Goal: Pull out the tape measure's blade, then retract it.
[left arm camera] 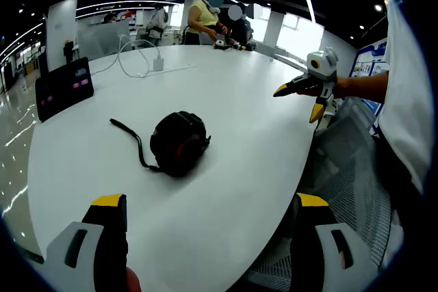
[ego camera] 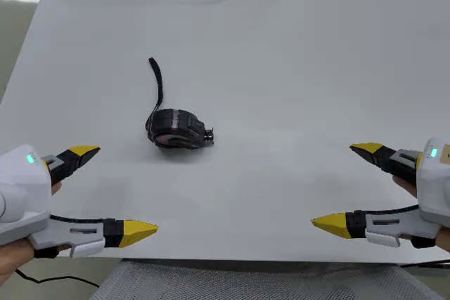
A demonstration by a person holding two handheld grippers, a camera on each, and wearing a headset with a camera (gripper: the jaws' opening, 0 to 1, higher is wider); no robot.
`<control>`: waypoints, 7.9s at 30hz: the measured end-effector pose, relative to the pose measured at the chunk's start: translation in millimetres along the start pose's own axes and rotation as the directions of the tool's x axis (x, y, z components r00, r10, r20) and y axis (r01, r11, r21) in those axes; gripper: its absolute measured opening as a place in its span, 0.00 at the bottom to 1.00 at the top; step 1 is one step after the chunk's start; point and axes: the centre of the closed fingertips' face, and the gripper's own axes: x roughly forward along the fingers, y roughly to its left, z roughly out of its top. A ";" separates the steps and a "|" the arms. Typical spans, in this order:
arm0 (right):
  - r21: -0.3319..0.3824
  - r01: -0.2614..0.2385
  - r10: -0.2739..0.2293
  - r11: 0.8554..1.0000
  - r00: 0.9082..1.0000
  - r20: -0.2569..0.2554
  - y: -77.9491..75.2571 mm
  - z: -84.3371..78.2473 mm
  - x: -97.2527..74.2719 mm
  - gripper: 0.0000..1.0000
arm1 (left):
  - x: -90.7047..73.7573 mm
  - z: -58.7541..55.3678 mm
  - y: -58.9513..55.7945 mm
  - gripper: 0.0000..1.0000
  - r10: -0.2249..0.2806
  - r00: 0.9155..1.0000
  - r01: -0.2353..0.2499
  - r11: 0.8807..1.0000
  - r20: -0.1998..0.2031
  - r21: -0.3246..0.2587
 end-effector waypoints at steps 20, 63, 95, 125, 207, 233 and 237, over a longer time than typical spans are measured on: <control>-0.021 0.027 -0.026 0.999 1.000 0.006 -4.9 2.7 -3.0 0.84 | -1.8 0.9 3.3 0.99 0.008 1.000 -0.008 1.000 0.007 0.003; -0.125 -0.090 0.088 0.988 0.996 -0.021 -12.3 32.6 46.2 0.82 | 27.7 10.3 26.7 0.96 -0.101 0.993 0.106 0.992 -0.060 0.072; -0.251 -0.223 0.192 0.942 0.971 -0.141 -4.2 47.2 95.2 0.80 | 65.4 18.9 49.8 0.72 -0.121 0.958 0.204 0.926 -0.260 0.318; -0.284 -0.272 0.240 0.919 0.960 -0.143 2.2 65.4 126.1 0.77 | 92.1 23.6 53.9 0.32 -0.133 0.928 0.278 0.870 -0.349 0.406; -0.384 -0.343 0.344 0.857 0.936 -0.069 15.9 78.5 199.2 0.11 | 98.7 22.5 55.9 0.27 -0.120 0.914 0.302 0.838 -0.388 0.453; -0.395 -0.330 0.326 0.857 0.942 -0.081 12.6 74.1 189.0 0.08 | 98.3 21.5 56.2 0.26 -0.125 0.915 0.311 0.824 -0.385 0.473; -0.391 -0.325 0.320 0.861 0.944 -0.081 10.5 72.5 187.2 0.08 | 98.2 21.3 56.1 0.26 -0.123 0.915 0.310 0.825 -0.385 0.473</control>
